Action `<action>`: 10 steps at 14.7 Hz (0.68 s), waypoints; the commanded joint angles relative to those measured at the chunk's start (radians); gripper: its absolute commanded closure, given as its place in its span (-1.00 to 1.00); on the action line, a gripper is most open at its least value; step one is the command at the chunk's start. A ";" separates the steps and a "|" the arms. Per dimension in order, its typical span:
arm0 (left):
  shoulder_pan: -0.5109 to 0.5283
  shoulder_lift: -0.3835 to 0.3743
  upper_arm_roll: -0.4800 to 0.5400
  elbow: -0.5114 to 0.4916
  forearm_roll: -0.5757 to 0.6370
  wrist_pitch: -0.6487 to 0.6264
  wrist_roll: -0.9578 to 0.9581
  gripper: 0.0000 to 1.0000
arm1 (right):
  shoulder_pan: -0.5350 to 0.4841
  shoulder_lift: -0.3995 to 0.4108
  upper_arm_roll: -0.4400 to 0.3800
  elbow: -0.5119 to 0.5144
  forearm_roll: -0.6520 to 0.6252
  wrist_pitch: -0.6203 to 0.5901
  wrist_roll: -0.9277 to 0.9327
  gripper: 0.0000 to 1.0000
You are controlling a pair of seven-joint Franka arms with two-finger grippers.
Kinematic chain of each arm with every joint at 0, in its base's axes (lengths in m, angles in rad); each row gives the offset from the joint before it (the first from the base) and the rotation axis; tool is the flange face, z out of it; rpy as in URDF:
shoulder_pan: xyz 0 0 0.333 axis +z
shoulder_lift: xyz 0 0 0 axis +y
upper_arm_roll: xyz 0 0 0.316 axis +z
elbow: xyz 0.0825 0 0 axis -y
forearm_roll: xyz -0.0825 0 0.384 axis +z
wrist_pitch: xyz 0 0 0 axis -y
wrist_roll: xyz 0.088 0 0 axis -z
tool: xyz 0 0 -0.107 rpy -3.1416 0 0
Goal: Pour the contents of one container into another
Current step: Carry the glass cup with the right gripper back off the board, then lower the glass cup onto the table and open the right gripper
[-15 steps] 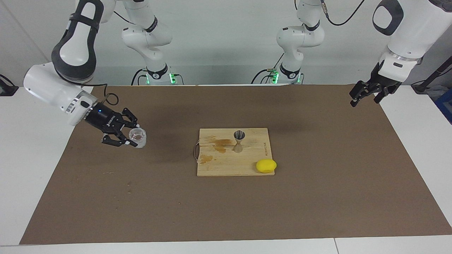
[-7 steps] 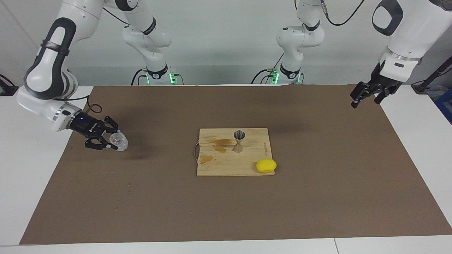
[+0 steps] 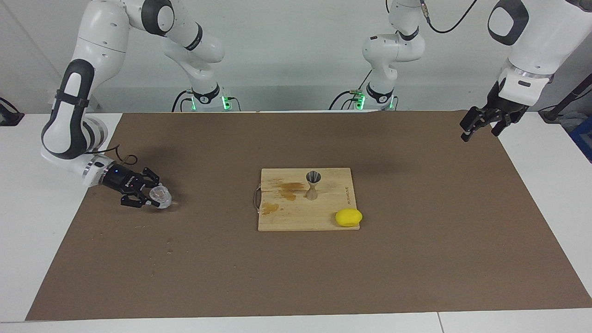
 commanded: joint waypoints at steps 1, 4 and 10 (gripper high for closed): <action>-0.002 -0.018 0.001 -0.014 0.008 0.008 -0.010 -1.00 | -0.041 0.014 0.025 0.007 0.020 -0.020 -0.055 1.00; -0.005 -0.017 -0.005 -0.011 0.008 0.006 -0.013 -1.00 | -0.050 0.017 0.025 0.004 0.014 -0.037 -0.078 1.00; -0.008 -0.032 -0.036 -0.004 0.009 -0.028 -0.016 -1.00 | -0.051 0.030 0.025 -0.030 -0.005 -0.050 -0.139 1.00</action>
